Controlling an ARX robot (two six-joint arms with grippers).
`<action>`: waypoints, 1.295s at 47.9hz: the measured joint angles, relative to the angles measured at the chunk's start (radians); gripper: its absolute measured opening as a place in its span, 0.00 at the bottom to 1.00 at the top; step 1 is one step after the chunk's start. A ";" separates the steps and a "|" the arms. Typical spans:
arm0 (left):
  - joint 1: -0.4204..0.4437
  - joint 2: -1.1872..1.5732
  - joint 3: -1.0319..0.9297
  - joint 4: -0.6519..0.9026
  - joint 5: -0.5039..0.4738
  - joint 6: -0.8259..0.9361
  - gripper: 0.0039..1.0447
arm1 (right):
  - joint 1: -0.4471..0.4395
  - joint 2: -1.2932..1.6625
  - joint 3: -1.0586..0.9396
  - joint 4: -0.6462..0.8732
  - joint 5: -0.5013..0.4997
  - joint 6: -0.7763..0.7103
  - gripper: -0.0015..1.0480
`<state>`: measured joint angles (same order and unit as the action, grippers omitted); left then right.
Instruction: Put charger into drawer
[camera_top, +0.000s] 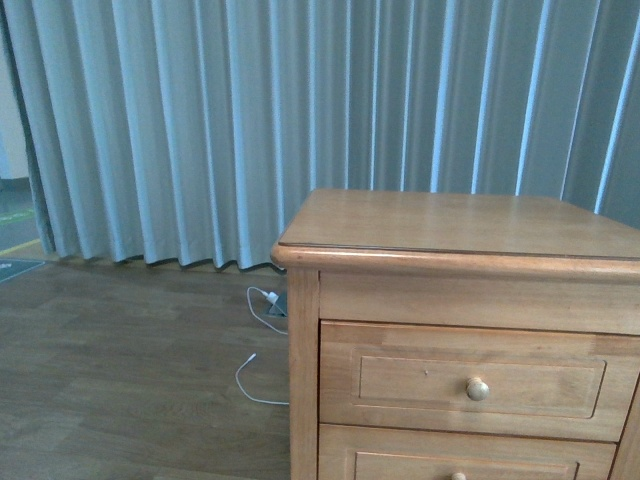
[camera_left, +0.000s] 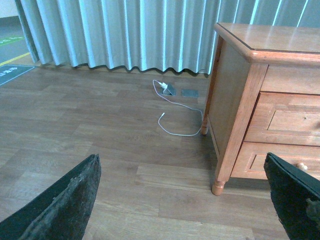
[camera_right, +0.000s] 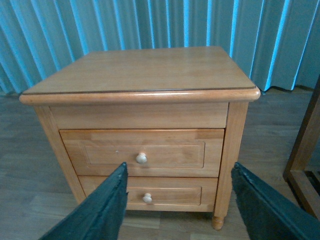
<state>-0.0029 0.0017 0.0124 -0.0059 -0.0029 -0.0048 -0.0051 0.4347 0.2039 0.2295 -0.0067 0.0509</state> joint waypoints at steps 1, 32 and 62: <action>0.000 0.000 0.000 0.000 0.000 0.000 0.95 | 0.000 -0.006 -0.008 0.001 0.001 -0.006 0.55; 0.000 0.000 0.000 0.000 0.000 0.000 0.95 | 0.002 -0.201 -0.150 -0.048 0.006 -0.047 0.02; 0.000 0.000 0.000 0.000 0.000 0.000 0.95 | 0.002 -0.430 -0.198 -0.228 0.005 -0.048 0.02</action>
<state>-0.0029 0.0017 0.0124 -0.0059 -0.0025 -0.0044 -0.0032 0.0051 0.0055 0.0013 -0.0013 0.0032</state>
